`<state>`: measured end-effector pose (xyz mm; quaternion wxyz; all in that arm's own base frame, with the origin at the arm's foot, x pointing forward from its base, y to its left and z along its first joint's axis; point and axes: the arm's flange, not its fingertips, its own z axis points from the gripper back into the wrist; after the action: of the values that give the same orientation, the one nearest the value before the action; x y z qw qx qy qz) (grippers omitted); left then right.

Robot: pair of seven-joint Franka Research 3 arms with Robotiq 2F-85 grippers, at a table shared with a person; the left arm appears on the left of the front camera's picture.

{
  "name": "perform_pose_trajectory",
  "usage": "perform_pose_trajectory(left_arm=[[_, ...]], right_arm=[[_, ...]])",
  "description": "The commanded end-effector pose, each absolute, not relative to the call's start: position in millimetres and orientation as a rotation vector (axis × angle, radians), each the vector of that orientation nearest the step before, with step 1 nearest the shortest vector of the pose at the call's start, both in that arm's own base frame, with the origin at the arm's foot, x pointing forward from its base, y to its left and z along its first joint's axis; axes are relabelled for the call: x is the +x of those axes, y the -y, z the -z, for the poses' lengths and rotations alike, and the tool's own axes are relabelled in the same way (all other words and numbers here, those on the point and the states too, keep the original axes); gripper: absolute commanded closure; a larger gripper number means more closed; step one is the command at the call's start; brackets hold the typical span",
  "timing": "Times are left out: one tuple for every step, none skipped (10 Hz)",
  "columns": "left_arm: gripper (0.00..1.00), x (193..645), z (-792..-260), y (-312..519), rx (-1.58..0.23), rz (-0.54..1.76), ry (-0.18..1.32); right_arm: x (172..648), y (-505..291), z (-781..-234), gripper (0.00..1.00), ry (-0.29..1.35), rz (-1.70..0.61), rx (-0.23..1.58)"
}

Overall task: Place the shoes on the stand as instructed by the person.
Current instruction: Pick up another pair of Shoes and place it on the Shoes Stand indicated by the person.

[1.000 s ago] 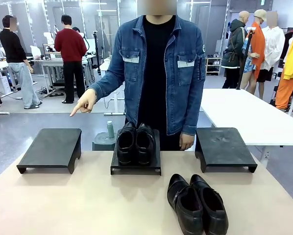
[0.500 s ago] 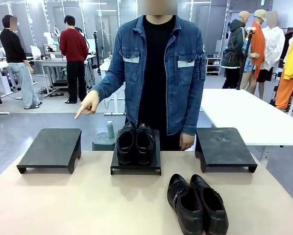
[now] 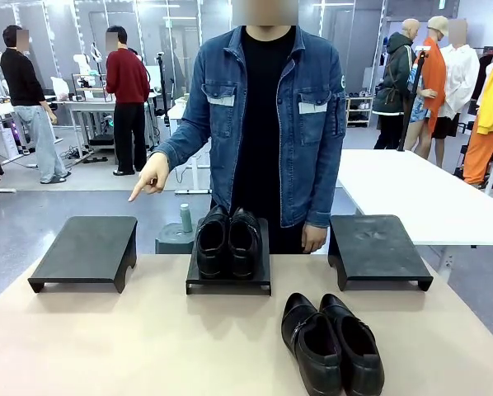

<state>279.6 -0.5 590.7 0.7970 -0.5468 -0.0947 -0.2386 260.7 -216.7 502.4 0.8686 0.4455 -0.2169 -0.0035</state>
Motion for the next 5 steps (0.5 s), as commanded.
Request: perform_pose_trajectory(left_arm=[[0.00,307.9,-589.0,30.6,-1.106,0.532,0.070],[0.00,314.8,-582.2,67.9,-1.055,0.557,0.000],[0.00,319.0,-574.1,99.9,-0.977,0.560,0.002],[0.00,321.8,-565.6,130.6,-0.946,0.544,0.022],[0.00,321.5,-554.5,154.7,-0.862,0.555,0.056]], right_arm=[[262.9,213.5,-506.3,0.00,0.436,0.012,0.925],[262.9,213.5,-506.3,0.00,0.436,0.012,0.925],[262.9,213.5,-506.3,0.00,0.436,0.012,0.925],[262.9,213.5,-506.3,0.00,0.436,0.012,0.925],[262.9,213.5,-506.3,0.00,0.436,0.012,0.925]])
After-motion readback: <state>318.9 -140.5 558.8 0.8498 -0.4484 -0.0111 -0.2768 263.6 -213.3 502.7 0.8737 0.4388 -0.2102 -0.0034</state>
